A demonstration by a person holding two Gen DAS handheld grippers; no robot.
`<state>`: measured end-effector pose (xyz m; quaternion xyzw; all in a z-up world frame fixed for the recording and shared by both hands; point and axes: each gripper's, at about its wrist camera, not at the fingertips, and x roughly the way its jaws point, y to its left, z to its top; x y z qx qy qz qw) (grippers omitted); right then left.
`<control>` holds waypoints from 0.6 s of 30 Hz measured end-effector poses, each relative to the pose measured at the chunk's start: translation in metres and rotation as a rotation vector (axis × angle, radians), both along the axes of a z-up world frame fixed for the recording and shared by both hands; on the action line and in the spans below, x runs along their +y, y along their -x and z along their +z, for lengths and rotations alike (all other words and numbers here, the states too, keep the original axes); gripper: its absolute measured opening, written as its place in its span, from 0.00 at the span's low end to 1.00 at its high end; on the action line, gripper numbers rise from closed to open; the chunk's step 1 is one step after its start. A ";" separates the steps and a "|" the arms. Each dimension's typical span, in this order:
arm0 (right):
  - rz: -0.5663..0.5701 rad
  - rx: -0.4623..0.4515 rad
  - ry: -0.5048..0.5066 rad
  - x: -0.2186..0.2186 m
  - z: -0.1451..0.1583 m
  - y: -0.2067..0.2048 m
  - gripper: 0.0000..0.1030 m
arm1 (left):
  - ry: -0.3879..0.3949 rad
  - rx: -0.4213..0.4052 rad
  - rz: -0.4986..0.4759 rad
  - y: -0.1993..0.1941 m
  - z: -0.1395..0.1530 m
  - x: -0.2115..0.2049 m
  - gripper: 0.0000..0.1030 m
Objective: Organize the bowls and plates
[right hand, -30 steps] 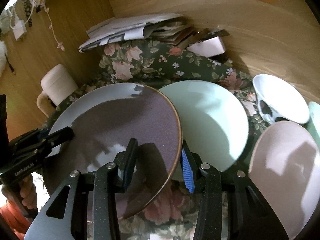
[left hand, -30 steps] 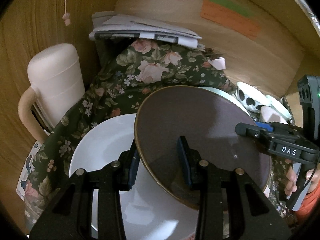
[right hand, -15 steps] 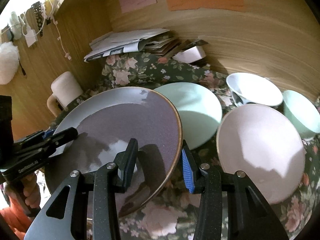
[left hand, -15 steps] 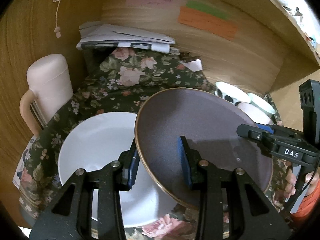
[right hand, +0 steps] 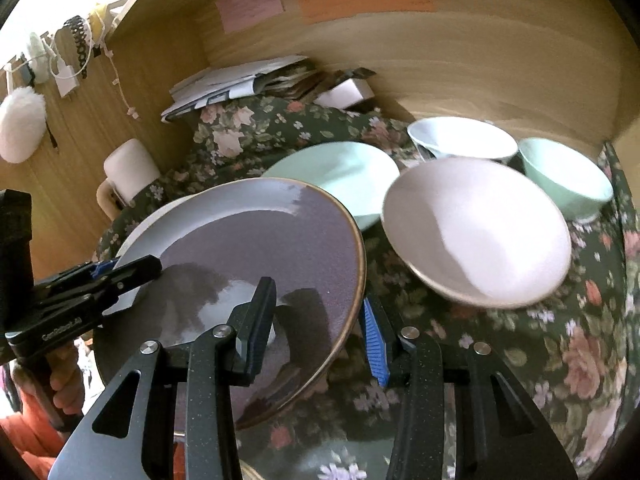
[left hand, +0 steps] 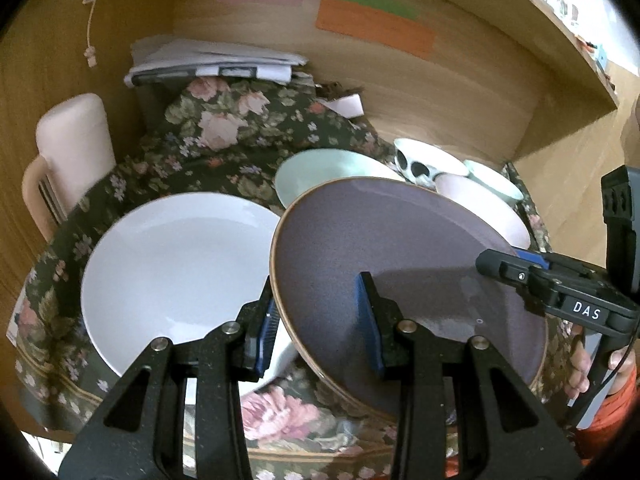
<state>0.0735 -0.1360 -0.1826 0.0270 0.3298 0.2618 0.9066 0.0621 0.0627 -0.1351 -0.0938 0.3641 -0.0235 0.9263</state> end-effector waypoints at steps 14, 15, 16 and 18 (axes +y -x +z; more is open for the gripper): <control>-0.057 0.058 -0.015 -0.025 -0.025 0.014 0.37 | 0.018 0.066 -0.048 0.000 -0.024 -0.026 0.36; -0.063 0.064 -0.018 -0.028 -0.027 0.014 0.37 | 0.019 0.073 -0.053 -0.001 -0.027 -0.028 0.36; -0.071 0.071 -0.022 -0.030 -0.030 0.014 0.37 | 0.018 0.077 -0.057 -0.002 -0.028 -0.031 0.36; -0.085 0.084 -0.028 -0.033 -0.033 0.014 0.37 | 0.017 0.086 -0.067 -0.003 -0.032 -0.035 0.36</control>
